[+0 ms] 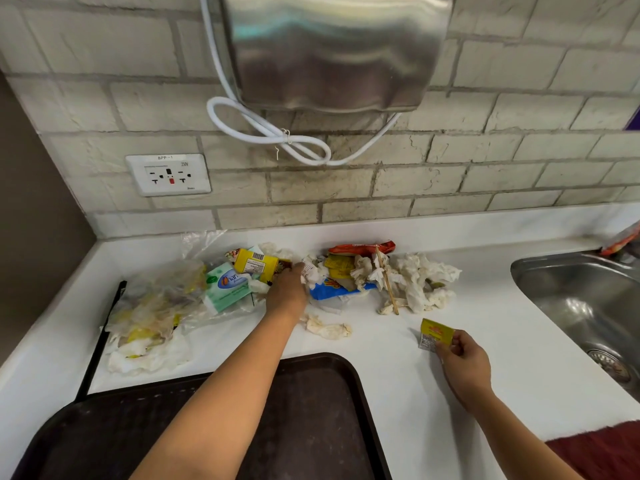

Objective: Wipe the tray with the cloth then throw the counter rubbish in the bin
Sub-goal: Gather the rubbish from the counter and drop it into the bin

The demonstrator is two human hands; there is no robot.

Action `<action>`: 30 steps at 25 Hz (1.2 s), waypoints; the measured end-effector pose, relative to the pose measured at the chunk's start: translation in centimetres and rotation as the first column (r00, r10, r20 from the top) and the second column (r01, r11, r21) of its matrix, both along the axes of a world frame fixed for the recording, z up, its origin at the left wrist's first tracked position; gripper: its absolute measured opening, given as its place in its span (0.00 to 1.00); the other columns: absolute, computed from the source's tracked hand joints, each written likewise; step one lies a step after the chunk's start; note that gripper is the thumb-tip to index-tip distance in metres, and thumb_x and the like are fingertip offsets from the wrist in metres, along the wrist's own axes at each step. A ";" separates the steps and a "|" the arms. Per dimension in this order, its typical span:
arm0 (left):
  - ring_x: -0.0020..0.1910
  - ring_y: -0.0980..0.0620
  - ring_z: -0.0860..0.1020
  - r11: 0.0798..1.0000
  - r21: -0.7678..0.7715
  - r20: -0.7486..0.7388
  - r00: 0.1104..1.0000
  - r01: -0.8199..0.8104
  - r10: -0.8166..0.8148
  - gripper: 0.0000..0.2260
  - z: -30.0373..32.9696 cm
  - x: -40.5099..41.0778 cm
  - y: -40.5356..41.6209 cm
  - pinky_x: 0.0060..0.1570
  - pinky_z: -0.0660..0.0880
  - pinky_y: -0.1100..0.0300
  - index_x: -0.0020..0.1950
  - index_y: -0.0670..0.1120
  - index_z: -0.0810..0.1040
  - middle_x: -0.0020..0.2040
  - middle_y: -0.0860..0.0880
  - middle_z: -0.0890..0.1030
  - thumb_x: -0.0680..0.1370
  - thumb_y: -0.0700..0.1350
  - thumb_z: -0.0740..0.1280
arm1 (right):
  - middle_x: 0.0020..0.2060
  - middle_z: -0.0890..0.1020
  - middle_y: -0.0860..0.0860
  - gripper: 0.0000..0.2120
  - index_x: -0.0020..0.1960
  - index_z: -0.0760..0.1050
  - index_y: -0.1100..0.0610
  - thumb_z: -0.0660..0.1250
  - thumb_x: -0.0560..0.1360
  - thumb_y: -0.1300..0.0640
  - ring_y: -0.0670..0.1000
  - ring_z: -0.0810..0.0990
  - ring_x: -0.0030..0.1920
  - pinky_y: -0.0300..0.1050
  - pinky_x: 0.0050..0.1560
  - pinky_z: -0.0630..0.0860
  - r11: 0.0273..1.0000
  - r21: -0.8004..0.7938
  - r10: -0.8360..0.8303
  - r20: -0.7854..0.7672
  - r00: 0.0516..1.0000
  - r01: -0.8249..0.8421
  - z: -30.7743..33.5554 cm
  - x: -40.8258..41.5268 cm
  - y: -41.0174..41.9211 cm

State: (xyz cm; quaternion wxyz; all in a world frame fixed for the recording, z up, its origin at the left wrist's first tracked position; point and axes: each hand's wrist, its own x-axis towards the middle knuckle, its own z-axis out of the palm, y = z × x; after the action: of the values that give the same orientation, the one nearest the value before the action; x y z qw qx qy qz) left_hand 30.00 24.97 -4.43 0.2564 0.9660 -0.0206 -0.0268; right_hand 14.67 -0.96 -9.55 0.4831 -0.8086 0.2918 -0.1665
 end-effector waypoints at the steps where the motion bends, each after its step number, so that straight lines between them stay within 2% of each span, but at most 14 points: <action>1: 0.66 0.44 0.70 1.000 0.024 0.030 1.000 -0.009 0.009 0.21 0.3 0.0 0.2 0.61 0.70 0.52 0.72 0.50 0.66 0.68 0.44 0.71 0.79 0.40 0.60 | 0.32 0.76 0.54 0.02 0.43 0.76 0.57 0.68 0.73 0.61 0.53 0.71 0.33 0.44 0.35 0.67 1.000 -0.008 -0.001 0.001 1.000 0.001 0.0 0.0 0.0; 3: 0.63 0.44 0.72 0.999 -0.003 0.163 0.986 -0.039 0.039 0.17 1.0 -0.2 0.7 0.60 0.71 0.53 0.67 0.48 0.73 0.64 0.44 0.75 0.79 0.40 0.60 | 0.32 0.76 0.55 0.02 0.43 0.76 0.57 0.68 0.73 0.61 0.54 0.71 0.34 0.44 0.35 0.67 1.000 -0.028 0.004 0.009 1.000 -0.004 0.0 0.0 0.0; 5: 0.61 0.44 0.73 0.989 -0.135 0.282 0.955 -0.053 0.089 0.14 2.0 -0.7 1.4 0.59 0.70 0.55 0.61 0.44 0.77 0.60 0.42 0.77 0.78 0.39 0.59 | 0.31 0.75 0.55 0.02 0.43 0.75 0.57 0.68 0.73 0.61 0.54 0.70 0.33 0.44 0.35 0.67 0.999 -0.036 -0.001 0.015 1.000 0.002 -0.1 0.1 0.0; 8: 0.55 0.46 0.76 0.911 -0.407 0.312 0.929 -0.060 0.201 0.12 3.6 -1.5 2.3 0.50 0.66 0.65 0.55 0.39 0.78 0.56 0.42 0.79 0.78 0.35 0.56 | 0.32 0.74 0.55 0.01 0.43 0.75 0.58 0.68 0.73 0.61 0.54 0.70 0.33 0.45 0.36 0.67 1.000 -0.026 -0.011 0.033 0.999 0.012 -0.1 0.0 0.0; 11: 0.47 0.50 0.74 0.860 -0.506 0.309 0.916 -0.068 0.255 0.12 4.1 -2.2 3.5 0.41 0.63 0.68 0.53 0.39 0.77 0.52 0.43 0.79 0.79 0.33 0.54 | 0.33 0.75 0.57 0.01 0.44 0.76 0.57 0.67 0.73 0.62 0.55 0.70 0.34 0.44 0.37 0.67 1.000 -0.012 -0.012 0.048 0.999 0.012 0.0 0.0 0.1; 13: 0.52 0.46 0.75 0.912 -0.408 0.279 0.946 -0.042 0.168 0.14 2.7 -2.6 4.5 0.46 0.64 0.66 0.54 0.39 0.77 0.55 0.41 0.77 0.78 0.32 0.54 | 0.33 0.75 0.57 0.02 0.45 0.75 0.57 0.68 0.73 0.62 0.55 0.70 0.34 0.44 0.37 0.67 1.000 -0.012 -0.010 0.052 0.999 0.011 0.0 -0.1 0.2; 15: 0.60 0.42 0.71 0.970 -0.243 0.146 0.989 0.007 0.030 0.14 0.5 -3.3 5.0 0.56 0.66 0.59 0.58 0.43 0.77 0.59 0.39 0.73 0.78 0.35 0.56 | 0.33 0.74 0.55 0.03 0.45 0.75 0.57 0.67 0.73 0.62 0.54 0.70 0.34 0.44 0.36 0.67 1.000 -0.010 -0.011 0.061 0.998 0.011 0.1 -0.2 0.3; 18: 0.68 0.40 0.62 0.996 -0.075 -0.126 0.991 0.043 -0.052 0.15 -0.9 -5.1 5.2 0.65 0.62 0.51 0.62 0.53 0.74 0.67 0.43 0.65 0.78 0.55 0.60 | 0.32 0.74 0.52 0.02 0.46 0.75 0.56 0.67 0.74 0.61 0.51 0.70 0.33 0.41 0.34 0.67 1.000 -0.004 -0.019 0.073 0.997 0.020 0.3 -0.3 0.4; 20: 0.70 0.41 0.59 0.985 0.126 -0.172 0.980 0.120 -0.097 0.24 -1.1 -6.2 5.1 0.67 0.62 0.50 0.67 0.59 0.68 0.71 0.47 0.59 0.73 0.64 0.63 | 0.31 0.73 0.51 0.02 0.45 0.75 0.57 0.67 0.74 0.61 0.51 0.70 0.32 0.40 0.34 0.67 1.000 0.001 -0.023 0.073 0.997 0.023 0.3 -0.3 0.5; 21: 0.70 0.42 0.59 0.970 0.195 -0.165 0.980 0.143 -0.111 0.27 -1.3 -6.6 4.9 0.67 0.62 0.50 0.69 0.61 0.66 0.73 0.49 0.58 0.71 0.65 0.65 | 0.31 0.73 0.51 0.01 0.45 0.75 0.57 0.67 0.74 0.61 0.51 0.70 0.32 0.40 0.34 0.67 1.000 0.000 -0.024 0.071 0.997 0.024 0.3 -0.3 0.5; 23: 0.70 0.43 0.61 0.980 0.151 -0.135 0.985 0.130 -0.110 0.24 -1.7 -6.8 4.4 0.66 0.62 0.53 0.67 0.59 0.70 0.73 0.49 0.58 0.72 0.58 0.69 | 0.31 0.73 0.50 0.02 0.45 0.75 0.57 0.67 0.74 0.62 0.51 0.70 0.32 0.40 0.34 0.67 1.000 -0.011 -0.022 0.067 0.997 0.023 0.3 -0.3 0.5; 26: 0.66 0.44 0.67 0.993 -0.103 -0.084 0.994 0.058 -0.066 0.11 -2.3 -6.7 3.8 0.60 0.66 0.62 0.56 0.46 0.80 0.70 0.43 0.66 0.75 0.39 0.67 | 0.31 0.74 0.51 0.02 0.45 0.75 0.57 0.67 0.74 0.62 0.52 0.70 0.33 0.41 0.34 0.67 1.000 -0.010 -0.022 0.072 0.997 0.023 0.2 -0.3 0.5; 28: 0.60 0.43 0.71 0.990 -0.137 -0.060 0.997 0.030 -0.039 0.12 -2.3 -6.8 3.8 0.52 0.67 0.64 0.52 0.42 0.80 0.64 0.40 0.71 0.75 0.31 0.61 | 0.31 0.74 0.51 0.02 0.46 0.75 0.57 0.67 0.74 0.62 0.51 0.70 0.33 0.41 0.34 0.67 1.000 0.002 -0.022 0.076 0.997 0.022 0.1 -0.4 0.5; 30: 0.60 0.43 0.72 0.987 -0.161 -0.047 0.999 0.001 -0.009 0.14 -2.0 -6.8 4.2 0.53 0.67 0.64 0.54 0.44 0.78 0.64 0.40 0.71 0.75 0.30 0.59 | 0.31 0.74 0.50 0.03 0.46 0.75 0.57 0.66 0.74 0.63 0.50 0.70 0.32 0.41 0.34 0.67 1.000 0.011 -0.023 0.075 0.997 0.022 0.2 -0.4 0.5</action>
State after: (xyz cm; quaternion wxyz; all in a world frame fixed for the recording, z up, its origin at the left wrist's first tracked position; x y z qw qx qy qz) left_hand 23.21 29.12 -6.46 0.3340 0.9411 -0.0192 -0.0486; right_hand 14.26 -0.49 -9.39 0.4957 -0.7960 0.2833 -0.2010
